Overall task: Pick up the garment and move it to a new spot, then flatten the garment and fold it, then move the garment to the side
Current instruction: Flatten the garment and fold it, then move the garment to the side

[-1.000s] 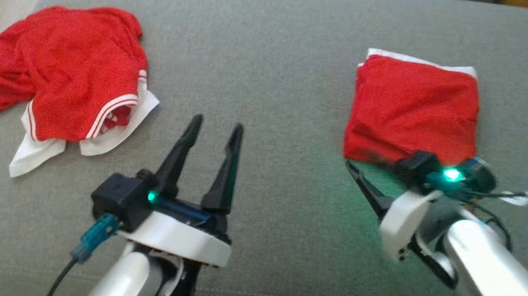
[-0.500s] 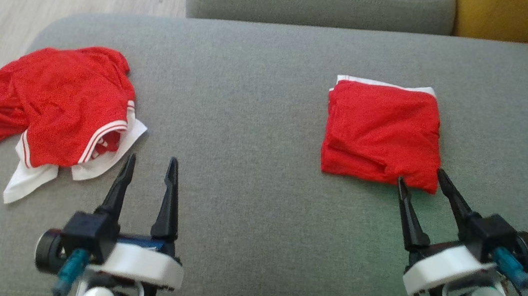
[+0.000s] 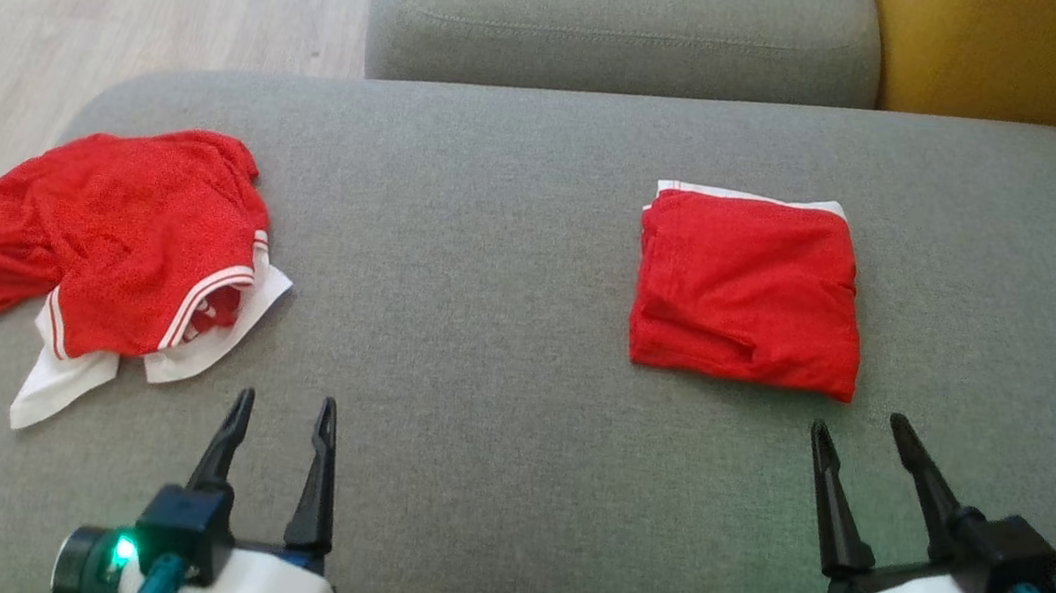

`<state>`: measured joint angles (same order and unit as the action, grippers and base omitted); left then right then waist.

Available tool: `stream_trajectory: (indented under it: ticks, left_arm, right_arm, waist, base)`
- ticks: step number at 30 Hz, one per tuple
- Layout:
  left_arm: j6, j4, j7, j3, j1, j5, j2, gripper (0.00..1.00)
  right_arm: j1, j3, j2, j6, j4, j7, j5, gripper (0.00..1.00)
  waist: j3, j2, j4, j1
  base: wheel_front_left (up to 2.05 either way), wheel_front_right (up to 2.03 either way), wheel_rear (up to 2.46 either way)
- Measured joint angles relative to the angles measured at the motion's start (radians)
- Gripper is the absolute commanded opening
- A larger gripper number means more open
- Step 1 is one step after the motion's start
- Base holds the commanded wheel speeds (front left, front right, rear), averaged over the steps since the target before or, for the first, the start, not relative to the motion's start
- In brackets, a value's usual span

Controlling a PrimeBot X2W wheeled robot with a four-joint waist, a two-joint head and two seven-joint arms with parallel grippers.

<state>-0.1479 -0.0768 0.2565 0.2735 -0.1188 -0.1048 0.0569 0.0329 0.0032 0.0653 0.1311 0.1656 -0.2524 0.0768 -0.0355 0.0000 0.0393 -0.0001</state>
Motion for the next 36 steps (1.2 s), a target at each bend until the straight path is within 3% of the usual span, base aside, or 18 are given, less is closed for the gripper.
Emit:
stream_trajectory:
  ticks: [27,31,36]
  left_arm:
    - [-0.011,0.0,0.0,0.006,-0.003,0.034,-0.002,1.0]
    - [-0.011,0.006,0.0,0.027,0.001,0.034,-0.002,1.0]
    - [-0.01,0.015,0.0,0.06,0.032,0.035,-0.002,1.0]
  right_arm:
    - [-0.003,-0.032,-0.008,0.0,0.098,0.0,0.05,1.0]
    - [-0.043,-0.07,-0.015,0.0,0.191,0.0,0.142,1.0]
    - [-0.222,-0.113,-0.001,0.0,0.355,0.045,0.303,1.0]
  waist:
    - [0.015,0.0,0.027,0.0002]
    - [0.036,0.0,0.042,0.0002]
    - [0.09,0.0,0.057,0.0002]
  base:
    - [0.0,0.0,0.0]
    - [0.0,0.0,0.0]
    - [0.0,0.0,0.0]
